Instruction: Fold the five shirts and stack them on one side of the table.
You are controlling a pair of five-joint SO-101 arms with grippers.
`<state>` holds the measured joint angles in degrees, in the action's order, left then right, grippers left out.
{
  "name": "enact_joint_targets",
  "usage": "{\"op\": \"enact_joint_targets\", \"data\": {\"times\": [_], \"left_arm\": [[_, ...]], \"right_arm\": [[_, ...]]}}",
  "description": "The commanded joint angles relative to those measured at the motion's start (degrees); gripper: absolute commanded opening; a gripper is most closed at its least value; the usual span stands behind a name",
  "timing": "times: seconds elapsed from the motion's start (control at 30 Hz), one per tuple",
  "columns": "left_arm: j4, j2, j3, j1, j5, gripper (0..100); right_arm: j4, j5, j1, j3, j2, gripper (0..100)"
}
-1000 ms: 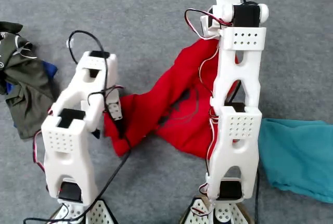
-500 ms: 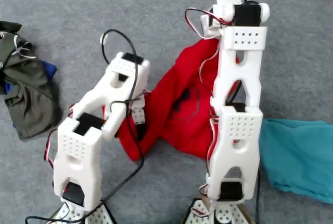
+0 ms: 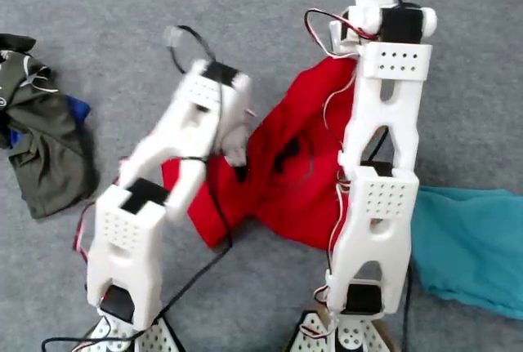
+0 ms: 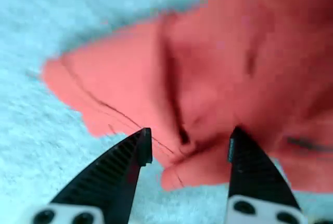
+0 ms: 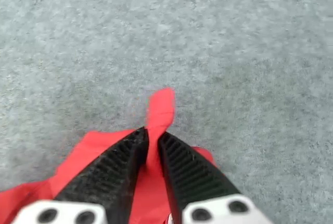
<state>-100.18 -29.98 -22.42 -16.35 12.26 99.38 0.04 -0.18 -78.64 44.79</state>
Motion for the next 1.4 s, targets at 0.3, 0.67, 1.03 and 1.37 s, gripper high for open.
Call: {"op": "enact_joint_targets", "data": {"times": [0.3, 0.67, 1.03, 1.37], "left_arm": [[-0.4, -1.3, -10.2, 16.5, 0.3, 31], [-0.4, -8.0, -12.6, 5.4, 2.8, 31], [-0.5, -8.6, -14.5, -3.0, 12.8, 31], [-0.5, -8.6, -14.9, -13.7, 12.6, 31]], "right_arm": [[-4.4, 0.2, 4.8, -0.4, -2.6, 0.5], [-7.1, 0.5, 3.8, -16.9, -3.7, 0.5], [-5.5, 2.2, 4.7, -9.8, -5.9, 0.5], [-7.6, 2.1, 9.0, -9.8, 0.7, 0.5]]}}
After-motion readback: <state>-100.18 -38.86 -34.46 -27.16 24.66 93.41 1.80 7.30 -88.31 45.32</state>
